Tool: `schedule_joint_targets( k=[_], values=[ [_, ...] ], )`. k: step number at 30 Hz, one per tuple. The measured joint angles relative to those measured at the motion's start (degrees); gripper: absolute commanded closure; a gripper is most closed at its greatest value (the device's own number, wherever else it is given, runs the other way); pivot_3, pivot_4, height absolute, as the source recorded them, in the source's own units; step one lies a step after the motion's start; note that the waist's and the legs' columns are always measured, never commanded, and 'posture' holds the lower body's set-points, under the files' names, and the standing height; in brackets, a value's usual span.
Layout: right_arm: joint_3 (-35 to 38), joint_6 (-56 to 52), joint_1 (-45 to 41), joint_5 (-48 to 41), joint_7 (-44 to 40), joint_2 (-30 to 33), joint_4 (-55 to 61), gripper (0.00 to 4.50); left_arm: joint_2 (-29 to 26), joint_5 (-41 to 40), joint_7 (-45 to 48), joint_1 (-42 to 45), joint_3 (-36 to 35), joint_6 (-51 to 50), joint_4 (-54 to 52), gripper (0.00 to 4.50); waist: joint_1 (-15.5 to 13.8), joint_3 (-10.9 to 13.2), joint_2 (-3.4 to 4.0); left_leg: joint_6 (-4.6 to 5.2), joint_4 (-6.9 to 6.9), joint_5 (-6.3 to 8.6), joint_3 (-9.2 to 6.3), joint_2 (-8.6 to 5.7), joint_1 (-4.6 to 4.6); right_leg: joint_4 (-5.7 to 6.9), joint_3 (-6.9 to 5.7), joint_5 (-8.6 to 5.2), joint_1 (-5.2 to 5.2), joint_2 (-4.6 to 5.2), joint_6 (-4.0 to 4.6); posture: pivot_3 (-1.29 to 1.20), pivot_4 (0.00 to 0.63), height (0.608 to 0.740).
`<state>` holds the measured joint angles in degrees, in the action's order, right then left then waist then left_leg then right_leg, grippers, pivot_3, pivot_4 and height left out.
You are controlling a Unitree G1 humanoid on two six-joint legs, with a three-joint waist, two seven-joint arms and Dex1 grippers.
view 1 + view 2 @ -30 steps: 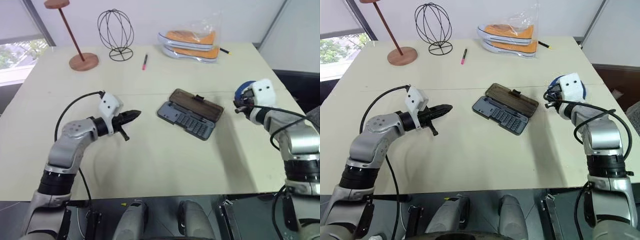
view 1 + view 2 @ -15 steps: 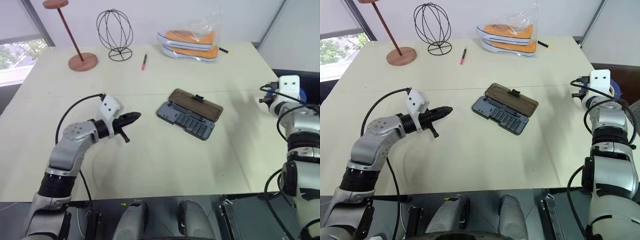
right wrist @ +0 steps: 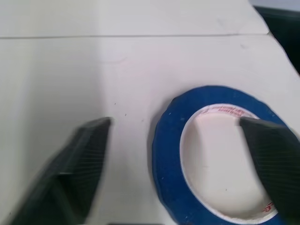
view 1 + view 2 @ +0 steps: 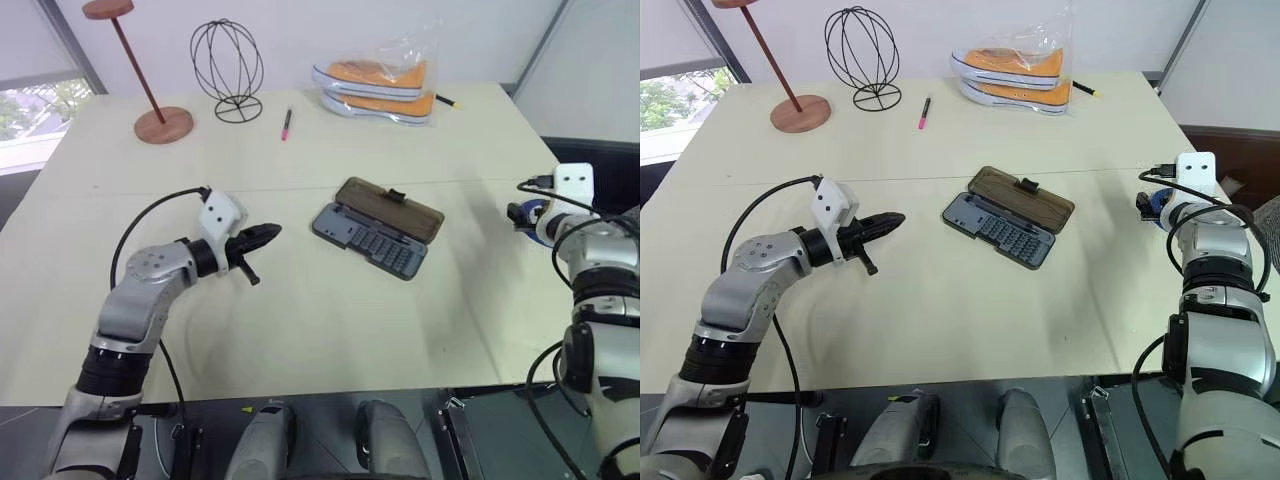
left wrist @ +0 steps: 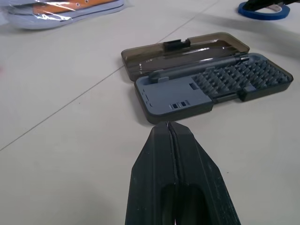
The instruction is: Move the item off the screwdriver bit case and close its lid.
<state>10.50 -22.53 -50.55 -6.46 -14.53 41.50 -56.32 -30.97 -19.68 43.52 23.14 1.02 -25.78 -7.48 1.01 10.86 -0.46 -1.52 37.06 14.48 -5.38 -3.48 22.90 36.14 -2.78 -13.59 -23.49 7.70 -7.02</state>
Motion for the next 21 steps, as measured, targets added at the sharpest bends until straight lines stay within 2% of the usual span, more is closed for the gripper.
schedule_joint_targets(
  k=[5,11,12,14,15,19,21],
  values=[
    [0.0,-1.9,3.5,-0.1,-1.1,0.0,7.3,0.04,0.0,0.4,0.2,0.0,0.0,0.0,0.1,4.50,0.0,0.0,0.01,0.01,0.00,0.00,0.03,0.00,-0.01,0.00,0.03,0.00,-0.02,0.00,0.00,0.00,0.150,0.740],
    [-1.9,-11.4,8.0,-3.3,-9.7,0.2,31.4,0.04,0.0,0.5,0.3,0.1,0.1,0.0,0.2,4.50,0.1,0.0,0.02,0.03,-0.01,0.02,0.16,0.06,-0.08,0.07,0.17,0.00,-0.07,-0.06,-0.01,0.00,0.150,0.740],
    [-3.1,-12.3,8.2,-3.4,-11.1,0.2,34.5,0.56,0.0,0.5,0.4,0.1,0.1,0.0,0.2,4.50,0.1,0.0,0.02,0.03,-0.01,0.02,0.16,0.07,-0.09,0.07,0.17,0.00,-0.07,-0.06,-0.01,0.00,0.150,0.740],
    [-5.7,-14.0,8.4,-3.3,-13.4,0.1,39.5,1.33,0.0,0.5,0.4,0.2,0.4,0.1,0.2,4.50,-0.1,0.0,0.02,0.03,0.00,0.02,0.18,0.06,-0.09,0.06,0.18,0.00,-0.07,-0.05,-0.01,0.00,0.150,0.740],
    [-7.0,-14.7,8.3,-3.2,-14.4,0.1,41.0,1.92,0.1,0.5,0.4,0.2,0.4,0.1,0.3,4.50,-0.1,0.0,0.02,0.03,0.00,0.02,0.18,0.06,-0.09,0.06,0.18,0.00,-0.07,-0.05,-0.01,0.00,0.150,0.740],
    [-10.7,-14.7,7.0,-2.1,-17.5,0.1,41.5,3.93,0.2,0.5,0.4,0.2,0.4,0.2,0.7,4.50,-0.4,0.0,0.01,0.04,0.01,0.02,0.19,0.04,-0.05,0.02,0.19,0.01,-0.07,-0.03,-0.01,0.00,0.150,0.740],
    [-12.6,-13.6,5.1,-0.9,-18.9,0.1,40.1,3.93,0.3,0.7,0.4,0.2,0.4,0.3,0.8,4.50,-0.3,0.0,0.01,0.04,0.01,0.02,0.20,0.04,-0.06,0.03,0.20,0.01,-0.08,-0.04,-0.01,0.00,0.150,0.740]
  ],
)
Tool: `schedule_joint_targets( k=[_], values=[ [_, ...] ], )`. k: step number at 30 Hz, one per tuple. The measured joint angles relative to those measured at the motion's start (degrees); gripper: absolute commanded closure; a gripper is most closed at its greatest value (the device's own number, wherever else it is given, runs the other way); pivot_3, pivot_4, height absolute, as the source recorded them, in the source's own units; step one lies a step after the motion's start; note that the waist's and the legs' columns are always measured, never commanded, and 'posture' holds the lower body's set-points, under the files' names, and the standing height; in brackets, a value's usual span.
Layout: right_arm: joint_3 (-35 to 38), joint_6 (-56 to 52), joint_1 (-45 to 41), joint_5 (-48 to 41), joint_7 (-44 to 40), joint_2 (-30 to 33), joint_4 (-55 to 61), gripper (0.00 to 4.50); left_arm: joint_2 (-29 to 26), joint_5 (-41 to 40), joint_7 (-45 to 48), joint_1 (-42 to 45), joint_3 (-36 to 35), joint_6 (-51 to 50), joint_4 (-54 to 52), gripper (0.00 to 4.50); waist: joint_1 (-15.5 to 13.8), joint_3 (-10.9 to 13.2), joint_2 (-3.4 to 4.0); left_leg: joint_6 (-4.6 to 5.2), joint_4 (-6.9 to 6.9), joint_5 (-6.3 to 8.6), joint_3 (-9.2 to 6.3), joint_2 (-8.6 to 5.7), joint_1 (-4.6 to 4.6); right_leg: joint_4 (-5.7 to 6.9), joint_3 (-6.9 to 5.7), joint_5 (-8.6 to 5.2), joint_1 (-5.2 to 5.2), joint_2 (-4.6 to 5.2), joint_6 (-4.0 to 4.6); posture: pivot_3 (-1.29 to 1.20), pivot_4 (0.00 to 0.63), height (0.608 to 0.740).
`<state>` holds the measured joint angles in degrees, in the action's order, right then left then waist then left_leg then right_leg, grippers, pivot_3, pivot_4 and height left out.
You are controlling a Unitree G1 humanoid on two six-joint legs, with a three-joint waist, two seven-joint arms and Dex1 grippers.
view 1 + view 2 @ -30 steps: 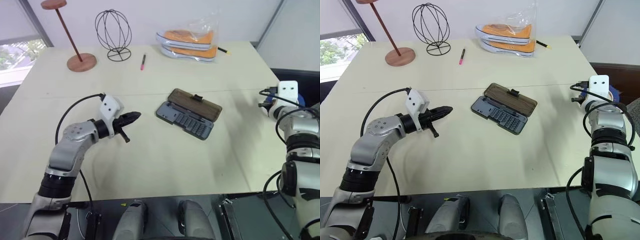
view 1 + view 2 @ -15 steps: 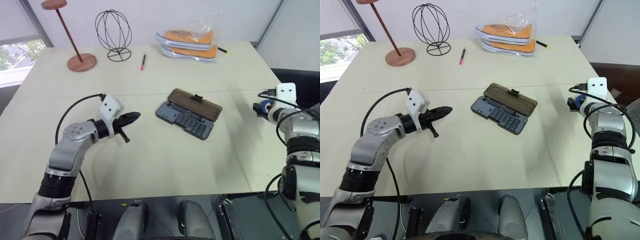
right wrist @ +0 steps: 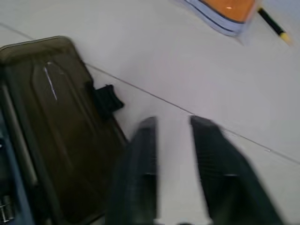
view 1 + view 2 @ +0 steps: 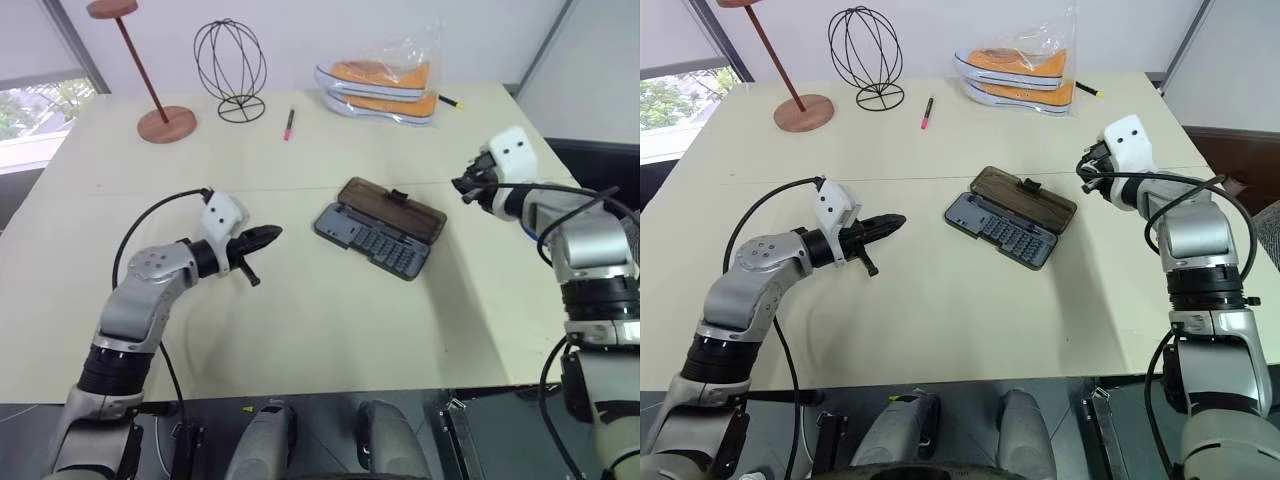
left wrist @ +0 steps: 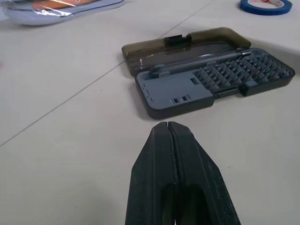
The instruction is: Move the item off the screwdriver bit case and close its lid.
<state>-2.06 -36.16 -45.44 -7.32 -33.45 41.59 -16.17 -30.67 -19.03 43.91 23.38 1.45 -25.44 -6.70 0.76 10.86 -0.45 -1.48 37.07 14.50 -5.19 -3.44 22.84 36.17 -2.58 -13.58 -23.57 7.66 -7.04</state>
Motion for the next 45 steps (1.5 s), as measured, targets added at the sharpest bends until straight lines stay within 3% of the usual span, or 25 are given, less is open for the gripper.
schedule_joint_targets(
  k=[2,5,11,28,36,40,45],
  values=[
    [-1.2,2.0,-1.8,1.0,-1.3,-0.3,-2.4,3.93,0.4,0.2,0.0,0.1,0.0,0.1,0.1,4.50,0.0,0.0,0.00,0.00,-0.01,0.00,0.00,0.01,-0.01,0.00,0.00,0.00,0.00,-0.01,0.00,0.00,0.150,0.740],
    [-2.5,5.0,-3.3,2.4,-2.6,-1.6,-6.9,3.01,0.7,0.4,-0.1,0.2,0.0,0.1,0.1,4.50,0.1,0.0,0.00,0.00,-0.02,0.00,0.01,0.01,-0.02,0.00,0.00,0.00,0.00,-0.02,0.00,0.00,0.150,0.740],
    [-6.6,10.4,-6.2,5.8,-6.5,-4.9,-17.3,0.03,0.8,0.7,-0.7,-0.6,-0.1,0.1,-0.5,4.50,0.2,0.0,0.00,-0.01,-0.03,0.00,0.07,0.01,-0.01,0.01,0.07,0.01,-0.05,-0.01,0.01,0.00,0.150,0.740],
    [-6.2,18.0,-14.8,9.5,-9.4,-8.0,-42.9,0.03,0.6,0.9,-2.3,-2.0,-0.5,0.0,-2.6,4.50,0.3,0.0,0.00,-0.02,-0.04,-0.01,0.16,0.00,-0.02,0.02,0.19,0.02,-0.09,-0.01,0.01,0.00,0.150,0.740],
    [-4.3,20.3,-15.8,10.0,-8.5,-7.9,-47.3,0.03,0.4,0.9,-2.7,-2.5,-0.5,-0.1,-3.1,4.50,0.4,0.0,0.00,-0.02,-0.05,-0.01,0.20,0.01,-0.06,0.05,0.23,0.03,-0.10,-0.04,0.02,0.00,0.150,0.740],
    [-3.7,20.4,-16.1,10.1,-8.5,-8.2,-48.6,1.21,0.4,0.9,-2.8,-2.5,-0.5,-0.1,-3.1,4.50,0.4,0.0,0.00,-0.02,-0.05,-0.01,0.20,0.01,-0.08,0.05,0.24,0.03,-0.10,-0.04,0.02,0.00,0.150,0.740],
    [-3.1,20.4,-16.4,10.4,-8.7,-9.1,-49.4,3.89,0.4,0.9,-2.9,-2.5,-0.5,-0.1,-3.1,4.50,0.4,0.0,0.00,-0.02,-0.05,-0.01,0.22,0.01,-0.11,0.06,0.26,0.03,-0.09,-0.04,0.02,0.00,0.150,0.740]
  ],
)
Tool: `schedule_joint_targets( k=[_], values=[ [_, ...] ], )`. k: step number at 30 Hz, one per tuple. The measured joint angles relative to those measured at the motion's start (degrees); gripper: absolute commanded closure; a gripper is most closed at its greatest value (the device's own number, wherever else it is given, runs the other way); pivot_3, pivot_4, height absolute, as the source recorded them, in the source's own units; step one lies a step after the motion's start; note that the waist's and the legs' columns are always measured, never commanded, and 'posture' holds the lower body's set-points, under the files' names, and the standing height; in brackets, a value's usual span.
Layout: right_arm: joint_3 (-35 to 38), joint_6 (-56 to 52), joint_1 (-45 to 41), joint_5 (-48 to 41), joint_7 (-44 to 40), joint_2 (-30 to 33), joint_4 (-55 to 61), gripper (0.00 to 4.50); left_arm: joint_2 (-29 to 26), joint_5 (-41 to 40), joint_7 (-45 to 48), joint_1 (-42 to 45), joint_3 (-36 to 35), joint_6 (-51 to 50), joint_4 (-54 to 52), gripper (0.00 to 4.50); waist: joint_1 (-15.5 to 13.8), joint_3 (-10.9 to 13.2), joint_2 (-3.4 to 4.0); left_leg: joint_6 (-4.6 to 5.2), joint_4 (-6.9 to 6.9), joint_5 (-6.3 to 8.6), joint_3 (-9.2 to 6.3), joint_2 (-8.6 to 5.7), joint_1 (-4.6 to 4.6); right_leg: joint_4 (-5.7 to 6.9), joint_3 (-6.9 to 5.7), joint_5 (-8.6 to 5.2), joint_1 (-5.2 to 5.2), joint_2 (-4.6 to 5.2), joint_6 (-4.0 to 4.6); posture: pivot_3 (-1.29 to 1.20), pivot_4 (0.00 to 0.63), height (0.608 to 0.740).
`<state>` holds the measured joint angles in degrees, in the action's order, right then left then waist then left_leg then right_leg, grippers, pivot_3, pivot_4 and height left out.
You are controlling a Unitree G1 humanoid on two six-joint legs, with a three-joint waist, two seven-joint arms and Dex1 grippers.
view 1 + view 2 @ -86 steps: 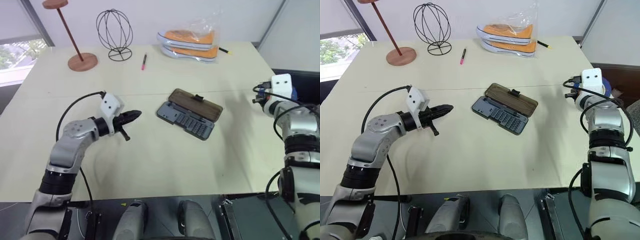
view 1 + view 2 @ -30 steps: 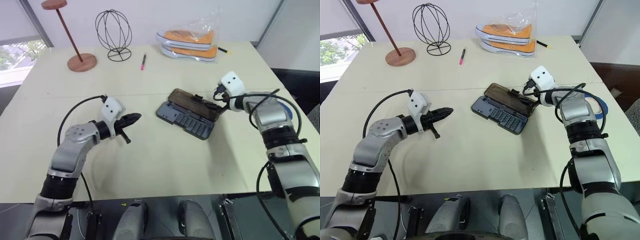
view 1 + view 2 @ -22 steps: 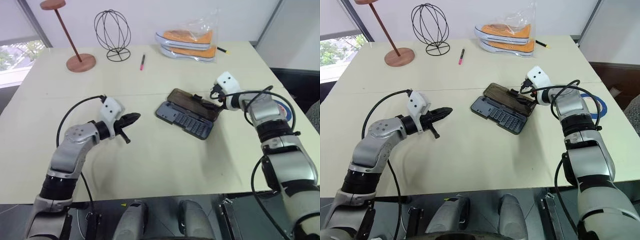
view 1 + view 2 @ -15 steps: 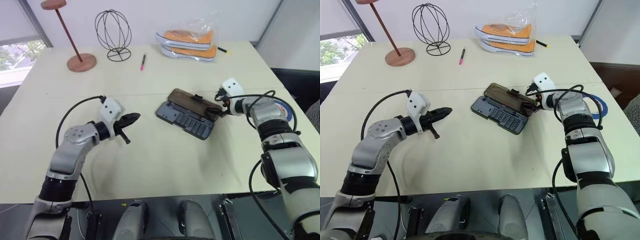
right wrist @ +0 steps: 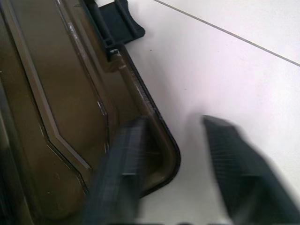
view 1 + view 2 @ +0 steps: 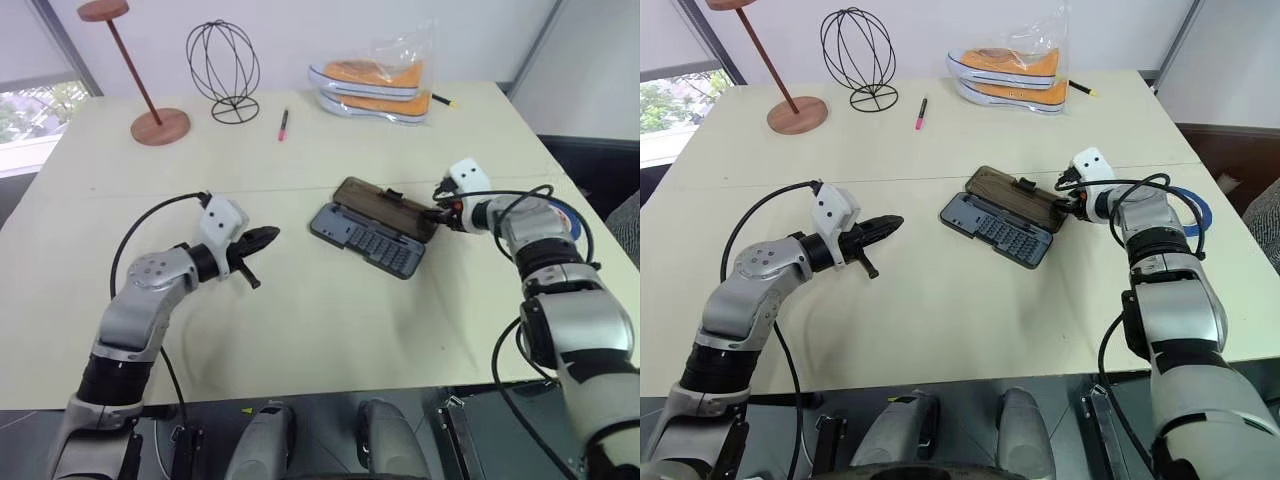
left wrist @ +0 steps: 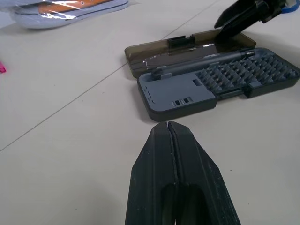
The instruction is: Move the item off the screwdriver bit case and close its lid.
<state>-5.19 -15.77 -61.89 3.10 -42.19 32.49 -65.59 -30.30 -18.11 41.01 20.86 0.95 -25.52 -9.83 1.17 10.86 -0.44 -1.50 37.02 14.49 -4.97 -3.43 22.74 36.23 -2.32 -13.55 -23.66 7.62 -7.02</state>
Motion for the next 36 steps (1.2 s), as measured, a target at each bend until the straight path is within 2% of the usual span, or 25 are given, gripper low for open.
schedule_joint_targets(
  k=[1,2,10,15,21,26,36],
  values=[
    [-0.1,0.1,-0.1,0.2,-0.5,-0.1,0.0,4.39,0.0,0.0,0.0,0.0,0.0,0.0,0.0,4.50,0.0,0.0,0.00,0.00,0.00,0.00,0.01,0.00,0.00,0.00,0.00,0.00,0.00,0.00,0.00,0.00,0.150,0.740],
    [-0.1,0.1,-0.3,0.6,-1.5,0.2,-0.1,4.46,-0.1,0.0,-0.1,-0.1,0.0,0.0,0.0,4.50,0.1,0.0,-0.04,0.00,0.01,0.00,0.01,0.01,-0.08,0.00,0.01,0.01,0.07,-0.01,0.00,0.00,0.150,0.740],
    [-0.4,0.4,-0.4,1.4,-2.9,-0.1,0.3,4.46,-0.1,0.1,-0.5,-0.1,-0.1,0.0,-0.2,4.50,0.9,0.0,-0.04,0.01,-0.06,0.01,0.07,0.06,-0.29,-0.01,0.07,0.02,0.21,-0.07,0.02,0.00,0.150,0.740],
    [-3.3,4.3,2.2,3.1,-9.7,0.2,6.0,4.46,-0.1,0.1,-0.5,0.0,-0.1,0.1,-0.1,4.50,1.5,0.0,-0.04,0.01,-0.11,0.02,0.08,0.07,-0.29,0.00,0.08,0.02,0.16,-0.07,0.02,0.00,0.150,0.740],
    [-8.0,16.8,9.1,3.4,-21.8,1.7,20.4,4.46,-0.2,0.2,-0.4,0.3,-0.1,0.3,0.3,4.50,1.3,0.0,-0.01,0.00,-0.10,0.02,0.08,0.07,-0.27,0.00,0.09,0.03,0.14,-0.06,0.00,0.00,0.150,0.740],
    [-10.3,25.3,9.2,4.1,-26.6,2.9,28.3,4.46,-0.2,0.4,-0.1,1.1,-0.1,1.4,1.2,4.50,1.1,0.0,-0.02,-0.01,-0.08,0.02,0.06,0.07,-0.27,-0.01,0.09,0.03,0.15,-0.06,-0.01,0.00,0.150,0.740],
    [-14.6,37.0,5.8,7.5,-29.2,1.6,23.4,4.46,0.1,1.1,-0.1,1.9,-0.1,2.3,2.0,4.50,1.1,0.0,-0.02,-0.03,-0.08,0.01,0.05,0.07,-0.27,-0.02,0.11,0.03,0.15,-0.06,-0.01,0.00,0.150,0.740]
  ],
)
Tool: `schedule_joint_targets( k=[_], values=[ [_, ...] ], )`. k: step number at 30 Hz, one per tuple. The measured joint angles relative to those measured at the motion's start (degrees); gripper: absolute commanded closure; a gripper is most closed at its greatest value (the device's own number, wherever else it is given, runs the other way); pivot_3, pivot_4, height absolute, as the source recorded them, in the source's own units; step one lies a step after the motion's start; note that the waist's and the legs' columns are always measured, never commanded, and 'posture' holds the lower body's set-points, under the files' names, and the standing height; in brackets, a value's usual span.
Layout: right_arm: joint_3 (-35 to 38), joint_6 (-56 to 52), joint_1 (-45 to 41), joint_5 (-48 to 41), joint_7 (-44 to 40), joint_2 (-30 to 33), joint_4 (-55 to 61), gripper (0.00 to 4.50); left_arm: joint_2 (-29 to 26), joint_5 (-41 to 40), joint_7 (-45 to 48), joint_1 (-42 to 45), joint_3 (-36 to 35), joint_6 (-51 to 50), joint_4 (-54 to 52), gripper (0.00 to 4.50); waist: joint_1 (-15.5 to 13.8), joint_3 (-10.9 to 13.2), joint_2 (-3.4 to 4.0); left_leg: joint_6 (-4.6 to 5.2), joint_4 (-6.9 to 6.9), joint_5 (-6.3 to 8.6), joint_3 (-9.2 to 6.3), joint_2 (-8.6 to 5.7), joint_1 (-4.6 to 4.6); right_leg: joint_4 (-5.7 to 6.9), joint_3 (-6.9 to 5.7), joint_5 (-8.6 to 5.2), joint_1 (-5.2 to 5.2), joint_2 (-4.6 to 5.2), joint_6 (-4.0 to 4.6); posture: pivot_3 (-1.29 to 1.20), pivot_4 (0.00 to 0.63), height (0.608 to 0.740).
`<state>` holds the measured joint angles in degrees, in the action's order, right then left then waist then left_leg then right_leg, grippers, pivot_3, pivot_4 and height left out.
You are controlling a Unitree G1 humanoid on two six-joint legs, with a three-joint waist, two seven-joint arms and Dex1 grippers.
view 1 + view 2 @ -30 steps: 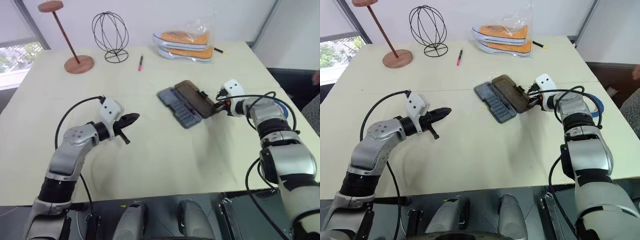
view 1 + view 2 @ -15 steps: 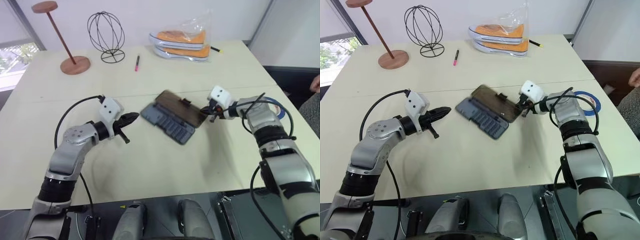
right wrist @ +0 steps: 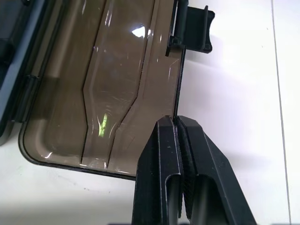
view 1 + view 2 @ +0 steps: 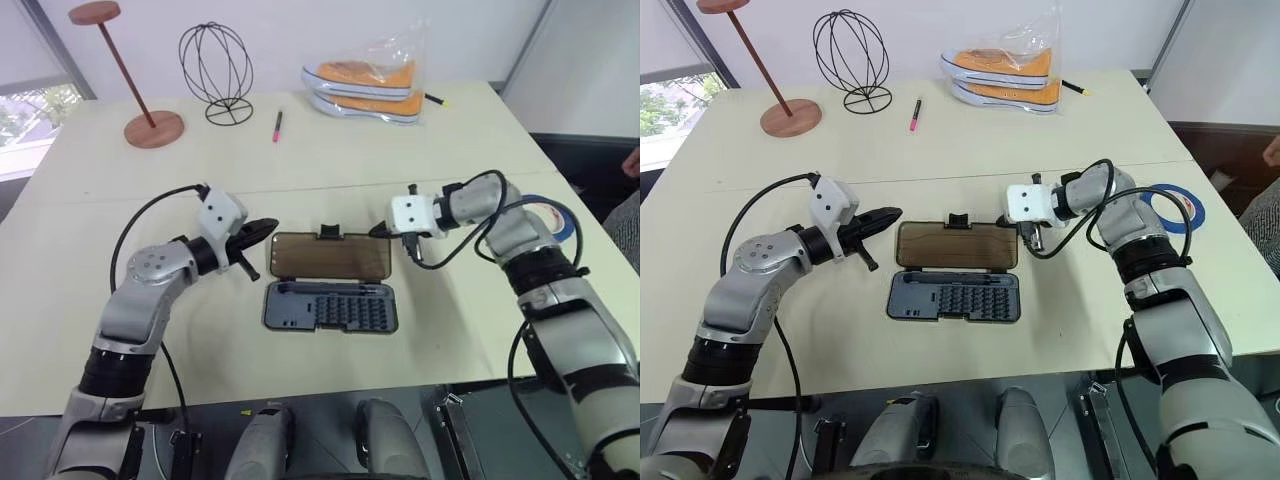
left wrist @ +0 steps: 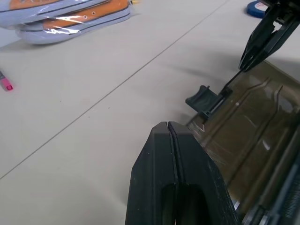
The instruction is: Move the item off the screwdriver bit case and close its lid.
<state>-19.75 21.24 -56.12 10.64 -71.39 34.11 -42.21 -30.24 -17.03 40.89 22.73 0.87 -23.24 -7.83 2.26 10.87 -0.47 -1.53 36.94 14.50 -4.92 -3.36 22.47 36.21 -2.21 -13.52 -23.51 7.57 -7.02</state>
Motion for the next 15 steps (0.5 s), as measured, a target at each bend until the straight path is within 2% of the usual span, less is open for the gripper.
schedule_joint_targets(
  k=[10,15],
  values=[
    [-0.8,5.9,-3.0,2.3,3.2,-3.8,-4.7,4.46,0.3,0.1,-0.9,-1.2,0.0,-0.1,-0.5,4.50,0.1,0.0,0.00,-0.04,-0.02,-0.02,-0.04,0.01,0.00,0.02,0.06,0.00,-0.05,-0.01,0.01,0.00,0.150,0.740],
    [-1.3,7.3,-3.3,3.4,4.1,-3.8,-5.8,4.46,0.4,0.1,-1.2,-1.6,0.0,-0.1,-1.4,4.50,0.0,0.0,0.00,-0.03,-0.01,-0.02,-0.05,0.00,0.00,0.02,0.11,0.01,-0.05,0.00,0.01,0.00,0.150,0.740]
  ],
)
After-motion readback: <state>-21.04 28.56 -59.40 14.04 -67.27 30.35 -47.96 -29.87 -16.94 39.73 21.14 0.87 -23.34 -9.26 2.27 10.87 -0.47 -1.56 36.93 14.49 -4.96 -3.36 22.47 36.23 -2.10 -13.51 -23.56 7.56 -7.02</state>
